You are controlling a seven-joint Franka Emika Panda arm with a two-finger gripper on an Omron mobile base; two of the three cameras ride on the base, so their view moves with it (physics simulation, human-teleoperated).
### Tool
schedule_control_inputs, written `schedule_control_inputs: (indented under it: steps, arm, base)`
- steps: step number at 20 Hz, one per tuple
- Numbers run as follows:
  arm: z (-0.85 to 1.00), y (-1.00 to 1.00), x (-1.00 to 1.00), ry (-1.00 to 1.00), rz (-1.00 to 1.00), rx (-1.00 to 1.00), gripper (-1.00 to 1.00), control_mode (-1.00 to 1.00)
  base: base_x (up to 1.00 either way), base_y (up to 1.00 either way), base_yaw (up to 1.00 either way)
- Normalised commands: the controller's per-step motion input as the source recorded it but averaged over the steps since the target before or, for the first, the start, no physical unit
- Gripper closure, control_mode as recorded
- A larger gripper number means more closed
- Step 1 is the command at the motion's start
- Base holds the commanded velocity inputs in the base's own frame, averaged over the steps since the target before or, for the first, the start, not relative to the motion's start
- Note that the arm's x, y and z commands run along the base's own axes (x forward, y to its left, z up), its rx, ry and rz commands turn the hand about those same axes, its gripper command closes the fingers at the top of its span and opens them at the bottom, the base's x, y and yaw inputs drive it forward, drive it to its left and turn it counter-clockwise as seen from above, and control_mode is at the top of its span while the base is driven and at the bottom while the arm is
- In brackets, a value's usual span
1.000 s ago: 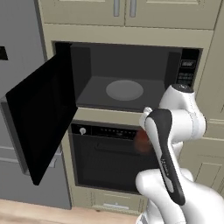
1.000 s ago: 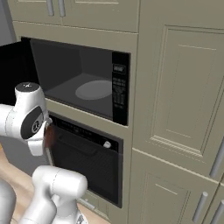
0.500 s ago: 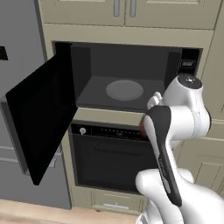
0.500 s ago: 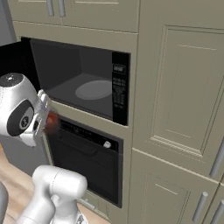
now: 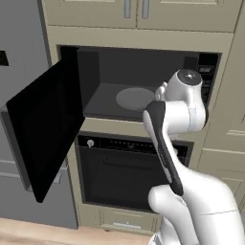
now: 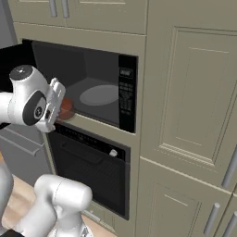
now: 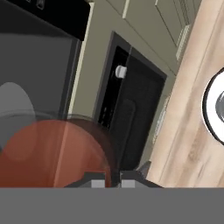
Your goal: Place the microwavable item in the microwave. Then, close the microwave door and press the start button.
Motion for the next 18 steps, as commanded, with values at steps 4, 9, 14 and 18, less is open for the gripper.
schedule_control_inputs:
  steps: [4, 9, 14, 18]
  arm:
    - [-0.29, 0.00, 0.92, 0.00, -0.04, 0.00, 1.00, -1.00]
    - [-0.27, 0.00, 0.92, 0.00, -0.03, 0.00, 1.00, -1.00]
    - [-0.18, 0.00, 0.84, 0.00, -0.03, 0.00, 1.00, -1.00]
    - [-0.07, -0.03, 0.68, 0.01, -0.08, 0.00, 1.00, -1.00]
  base:
    - [0.00, 0.00, 0.00]
    - [0.00, 0.00, 0.00]
    - [0.00, 0.00, 0.00]
    - [0.00, 0.00, 0.00]
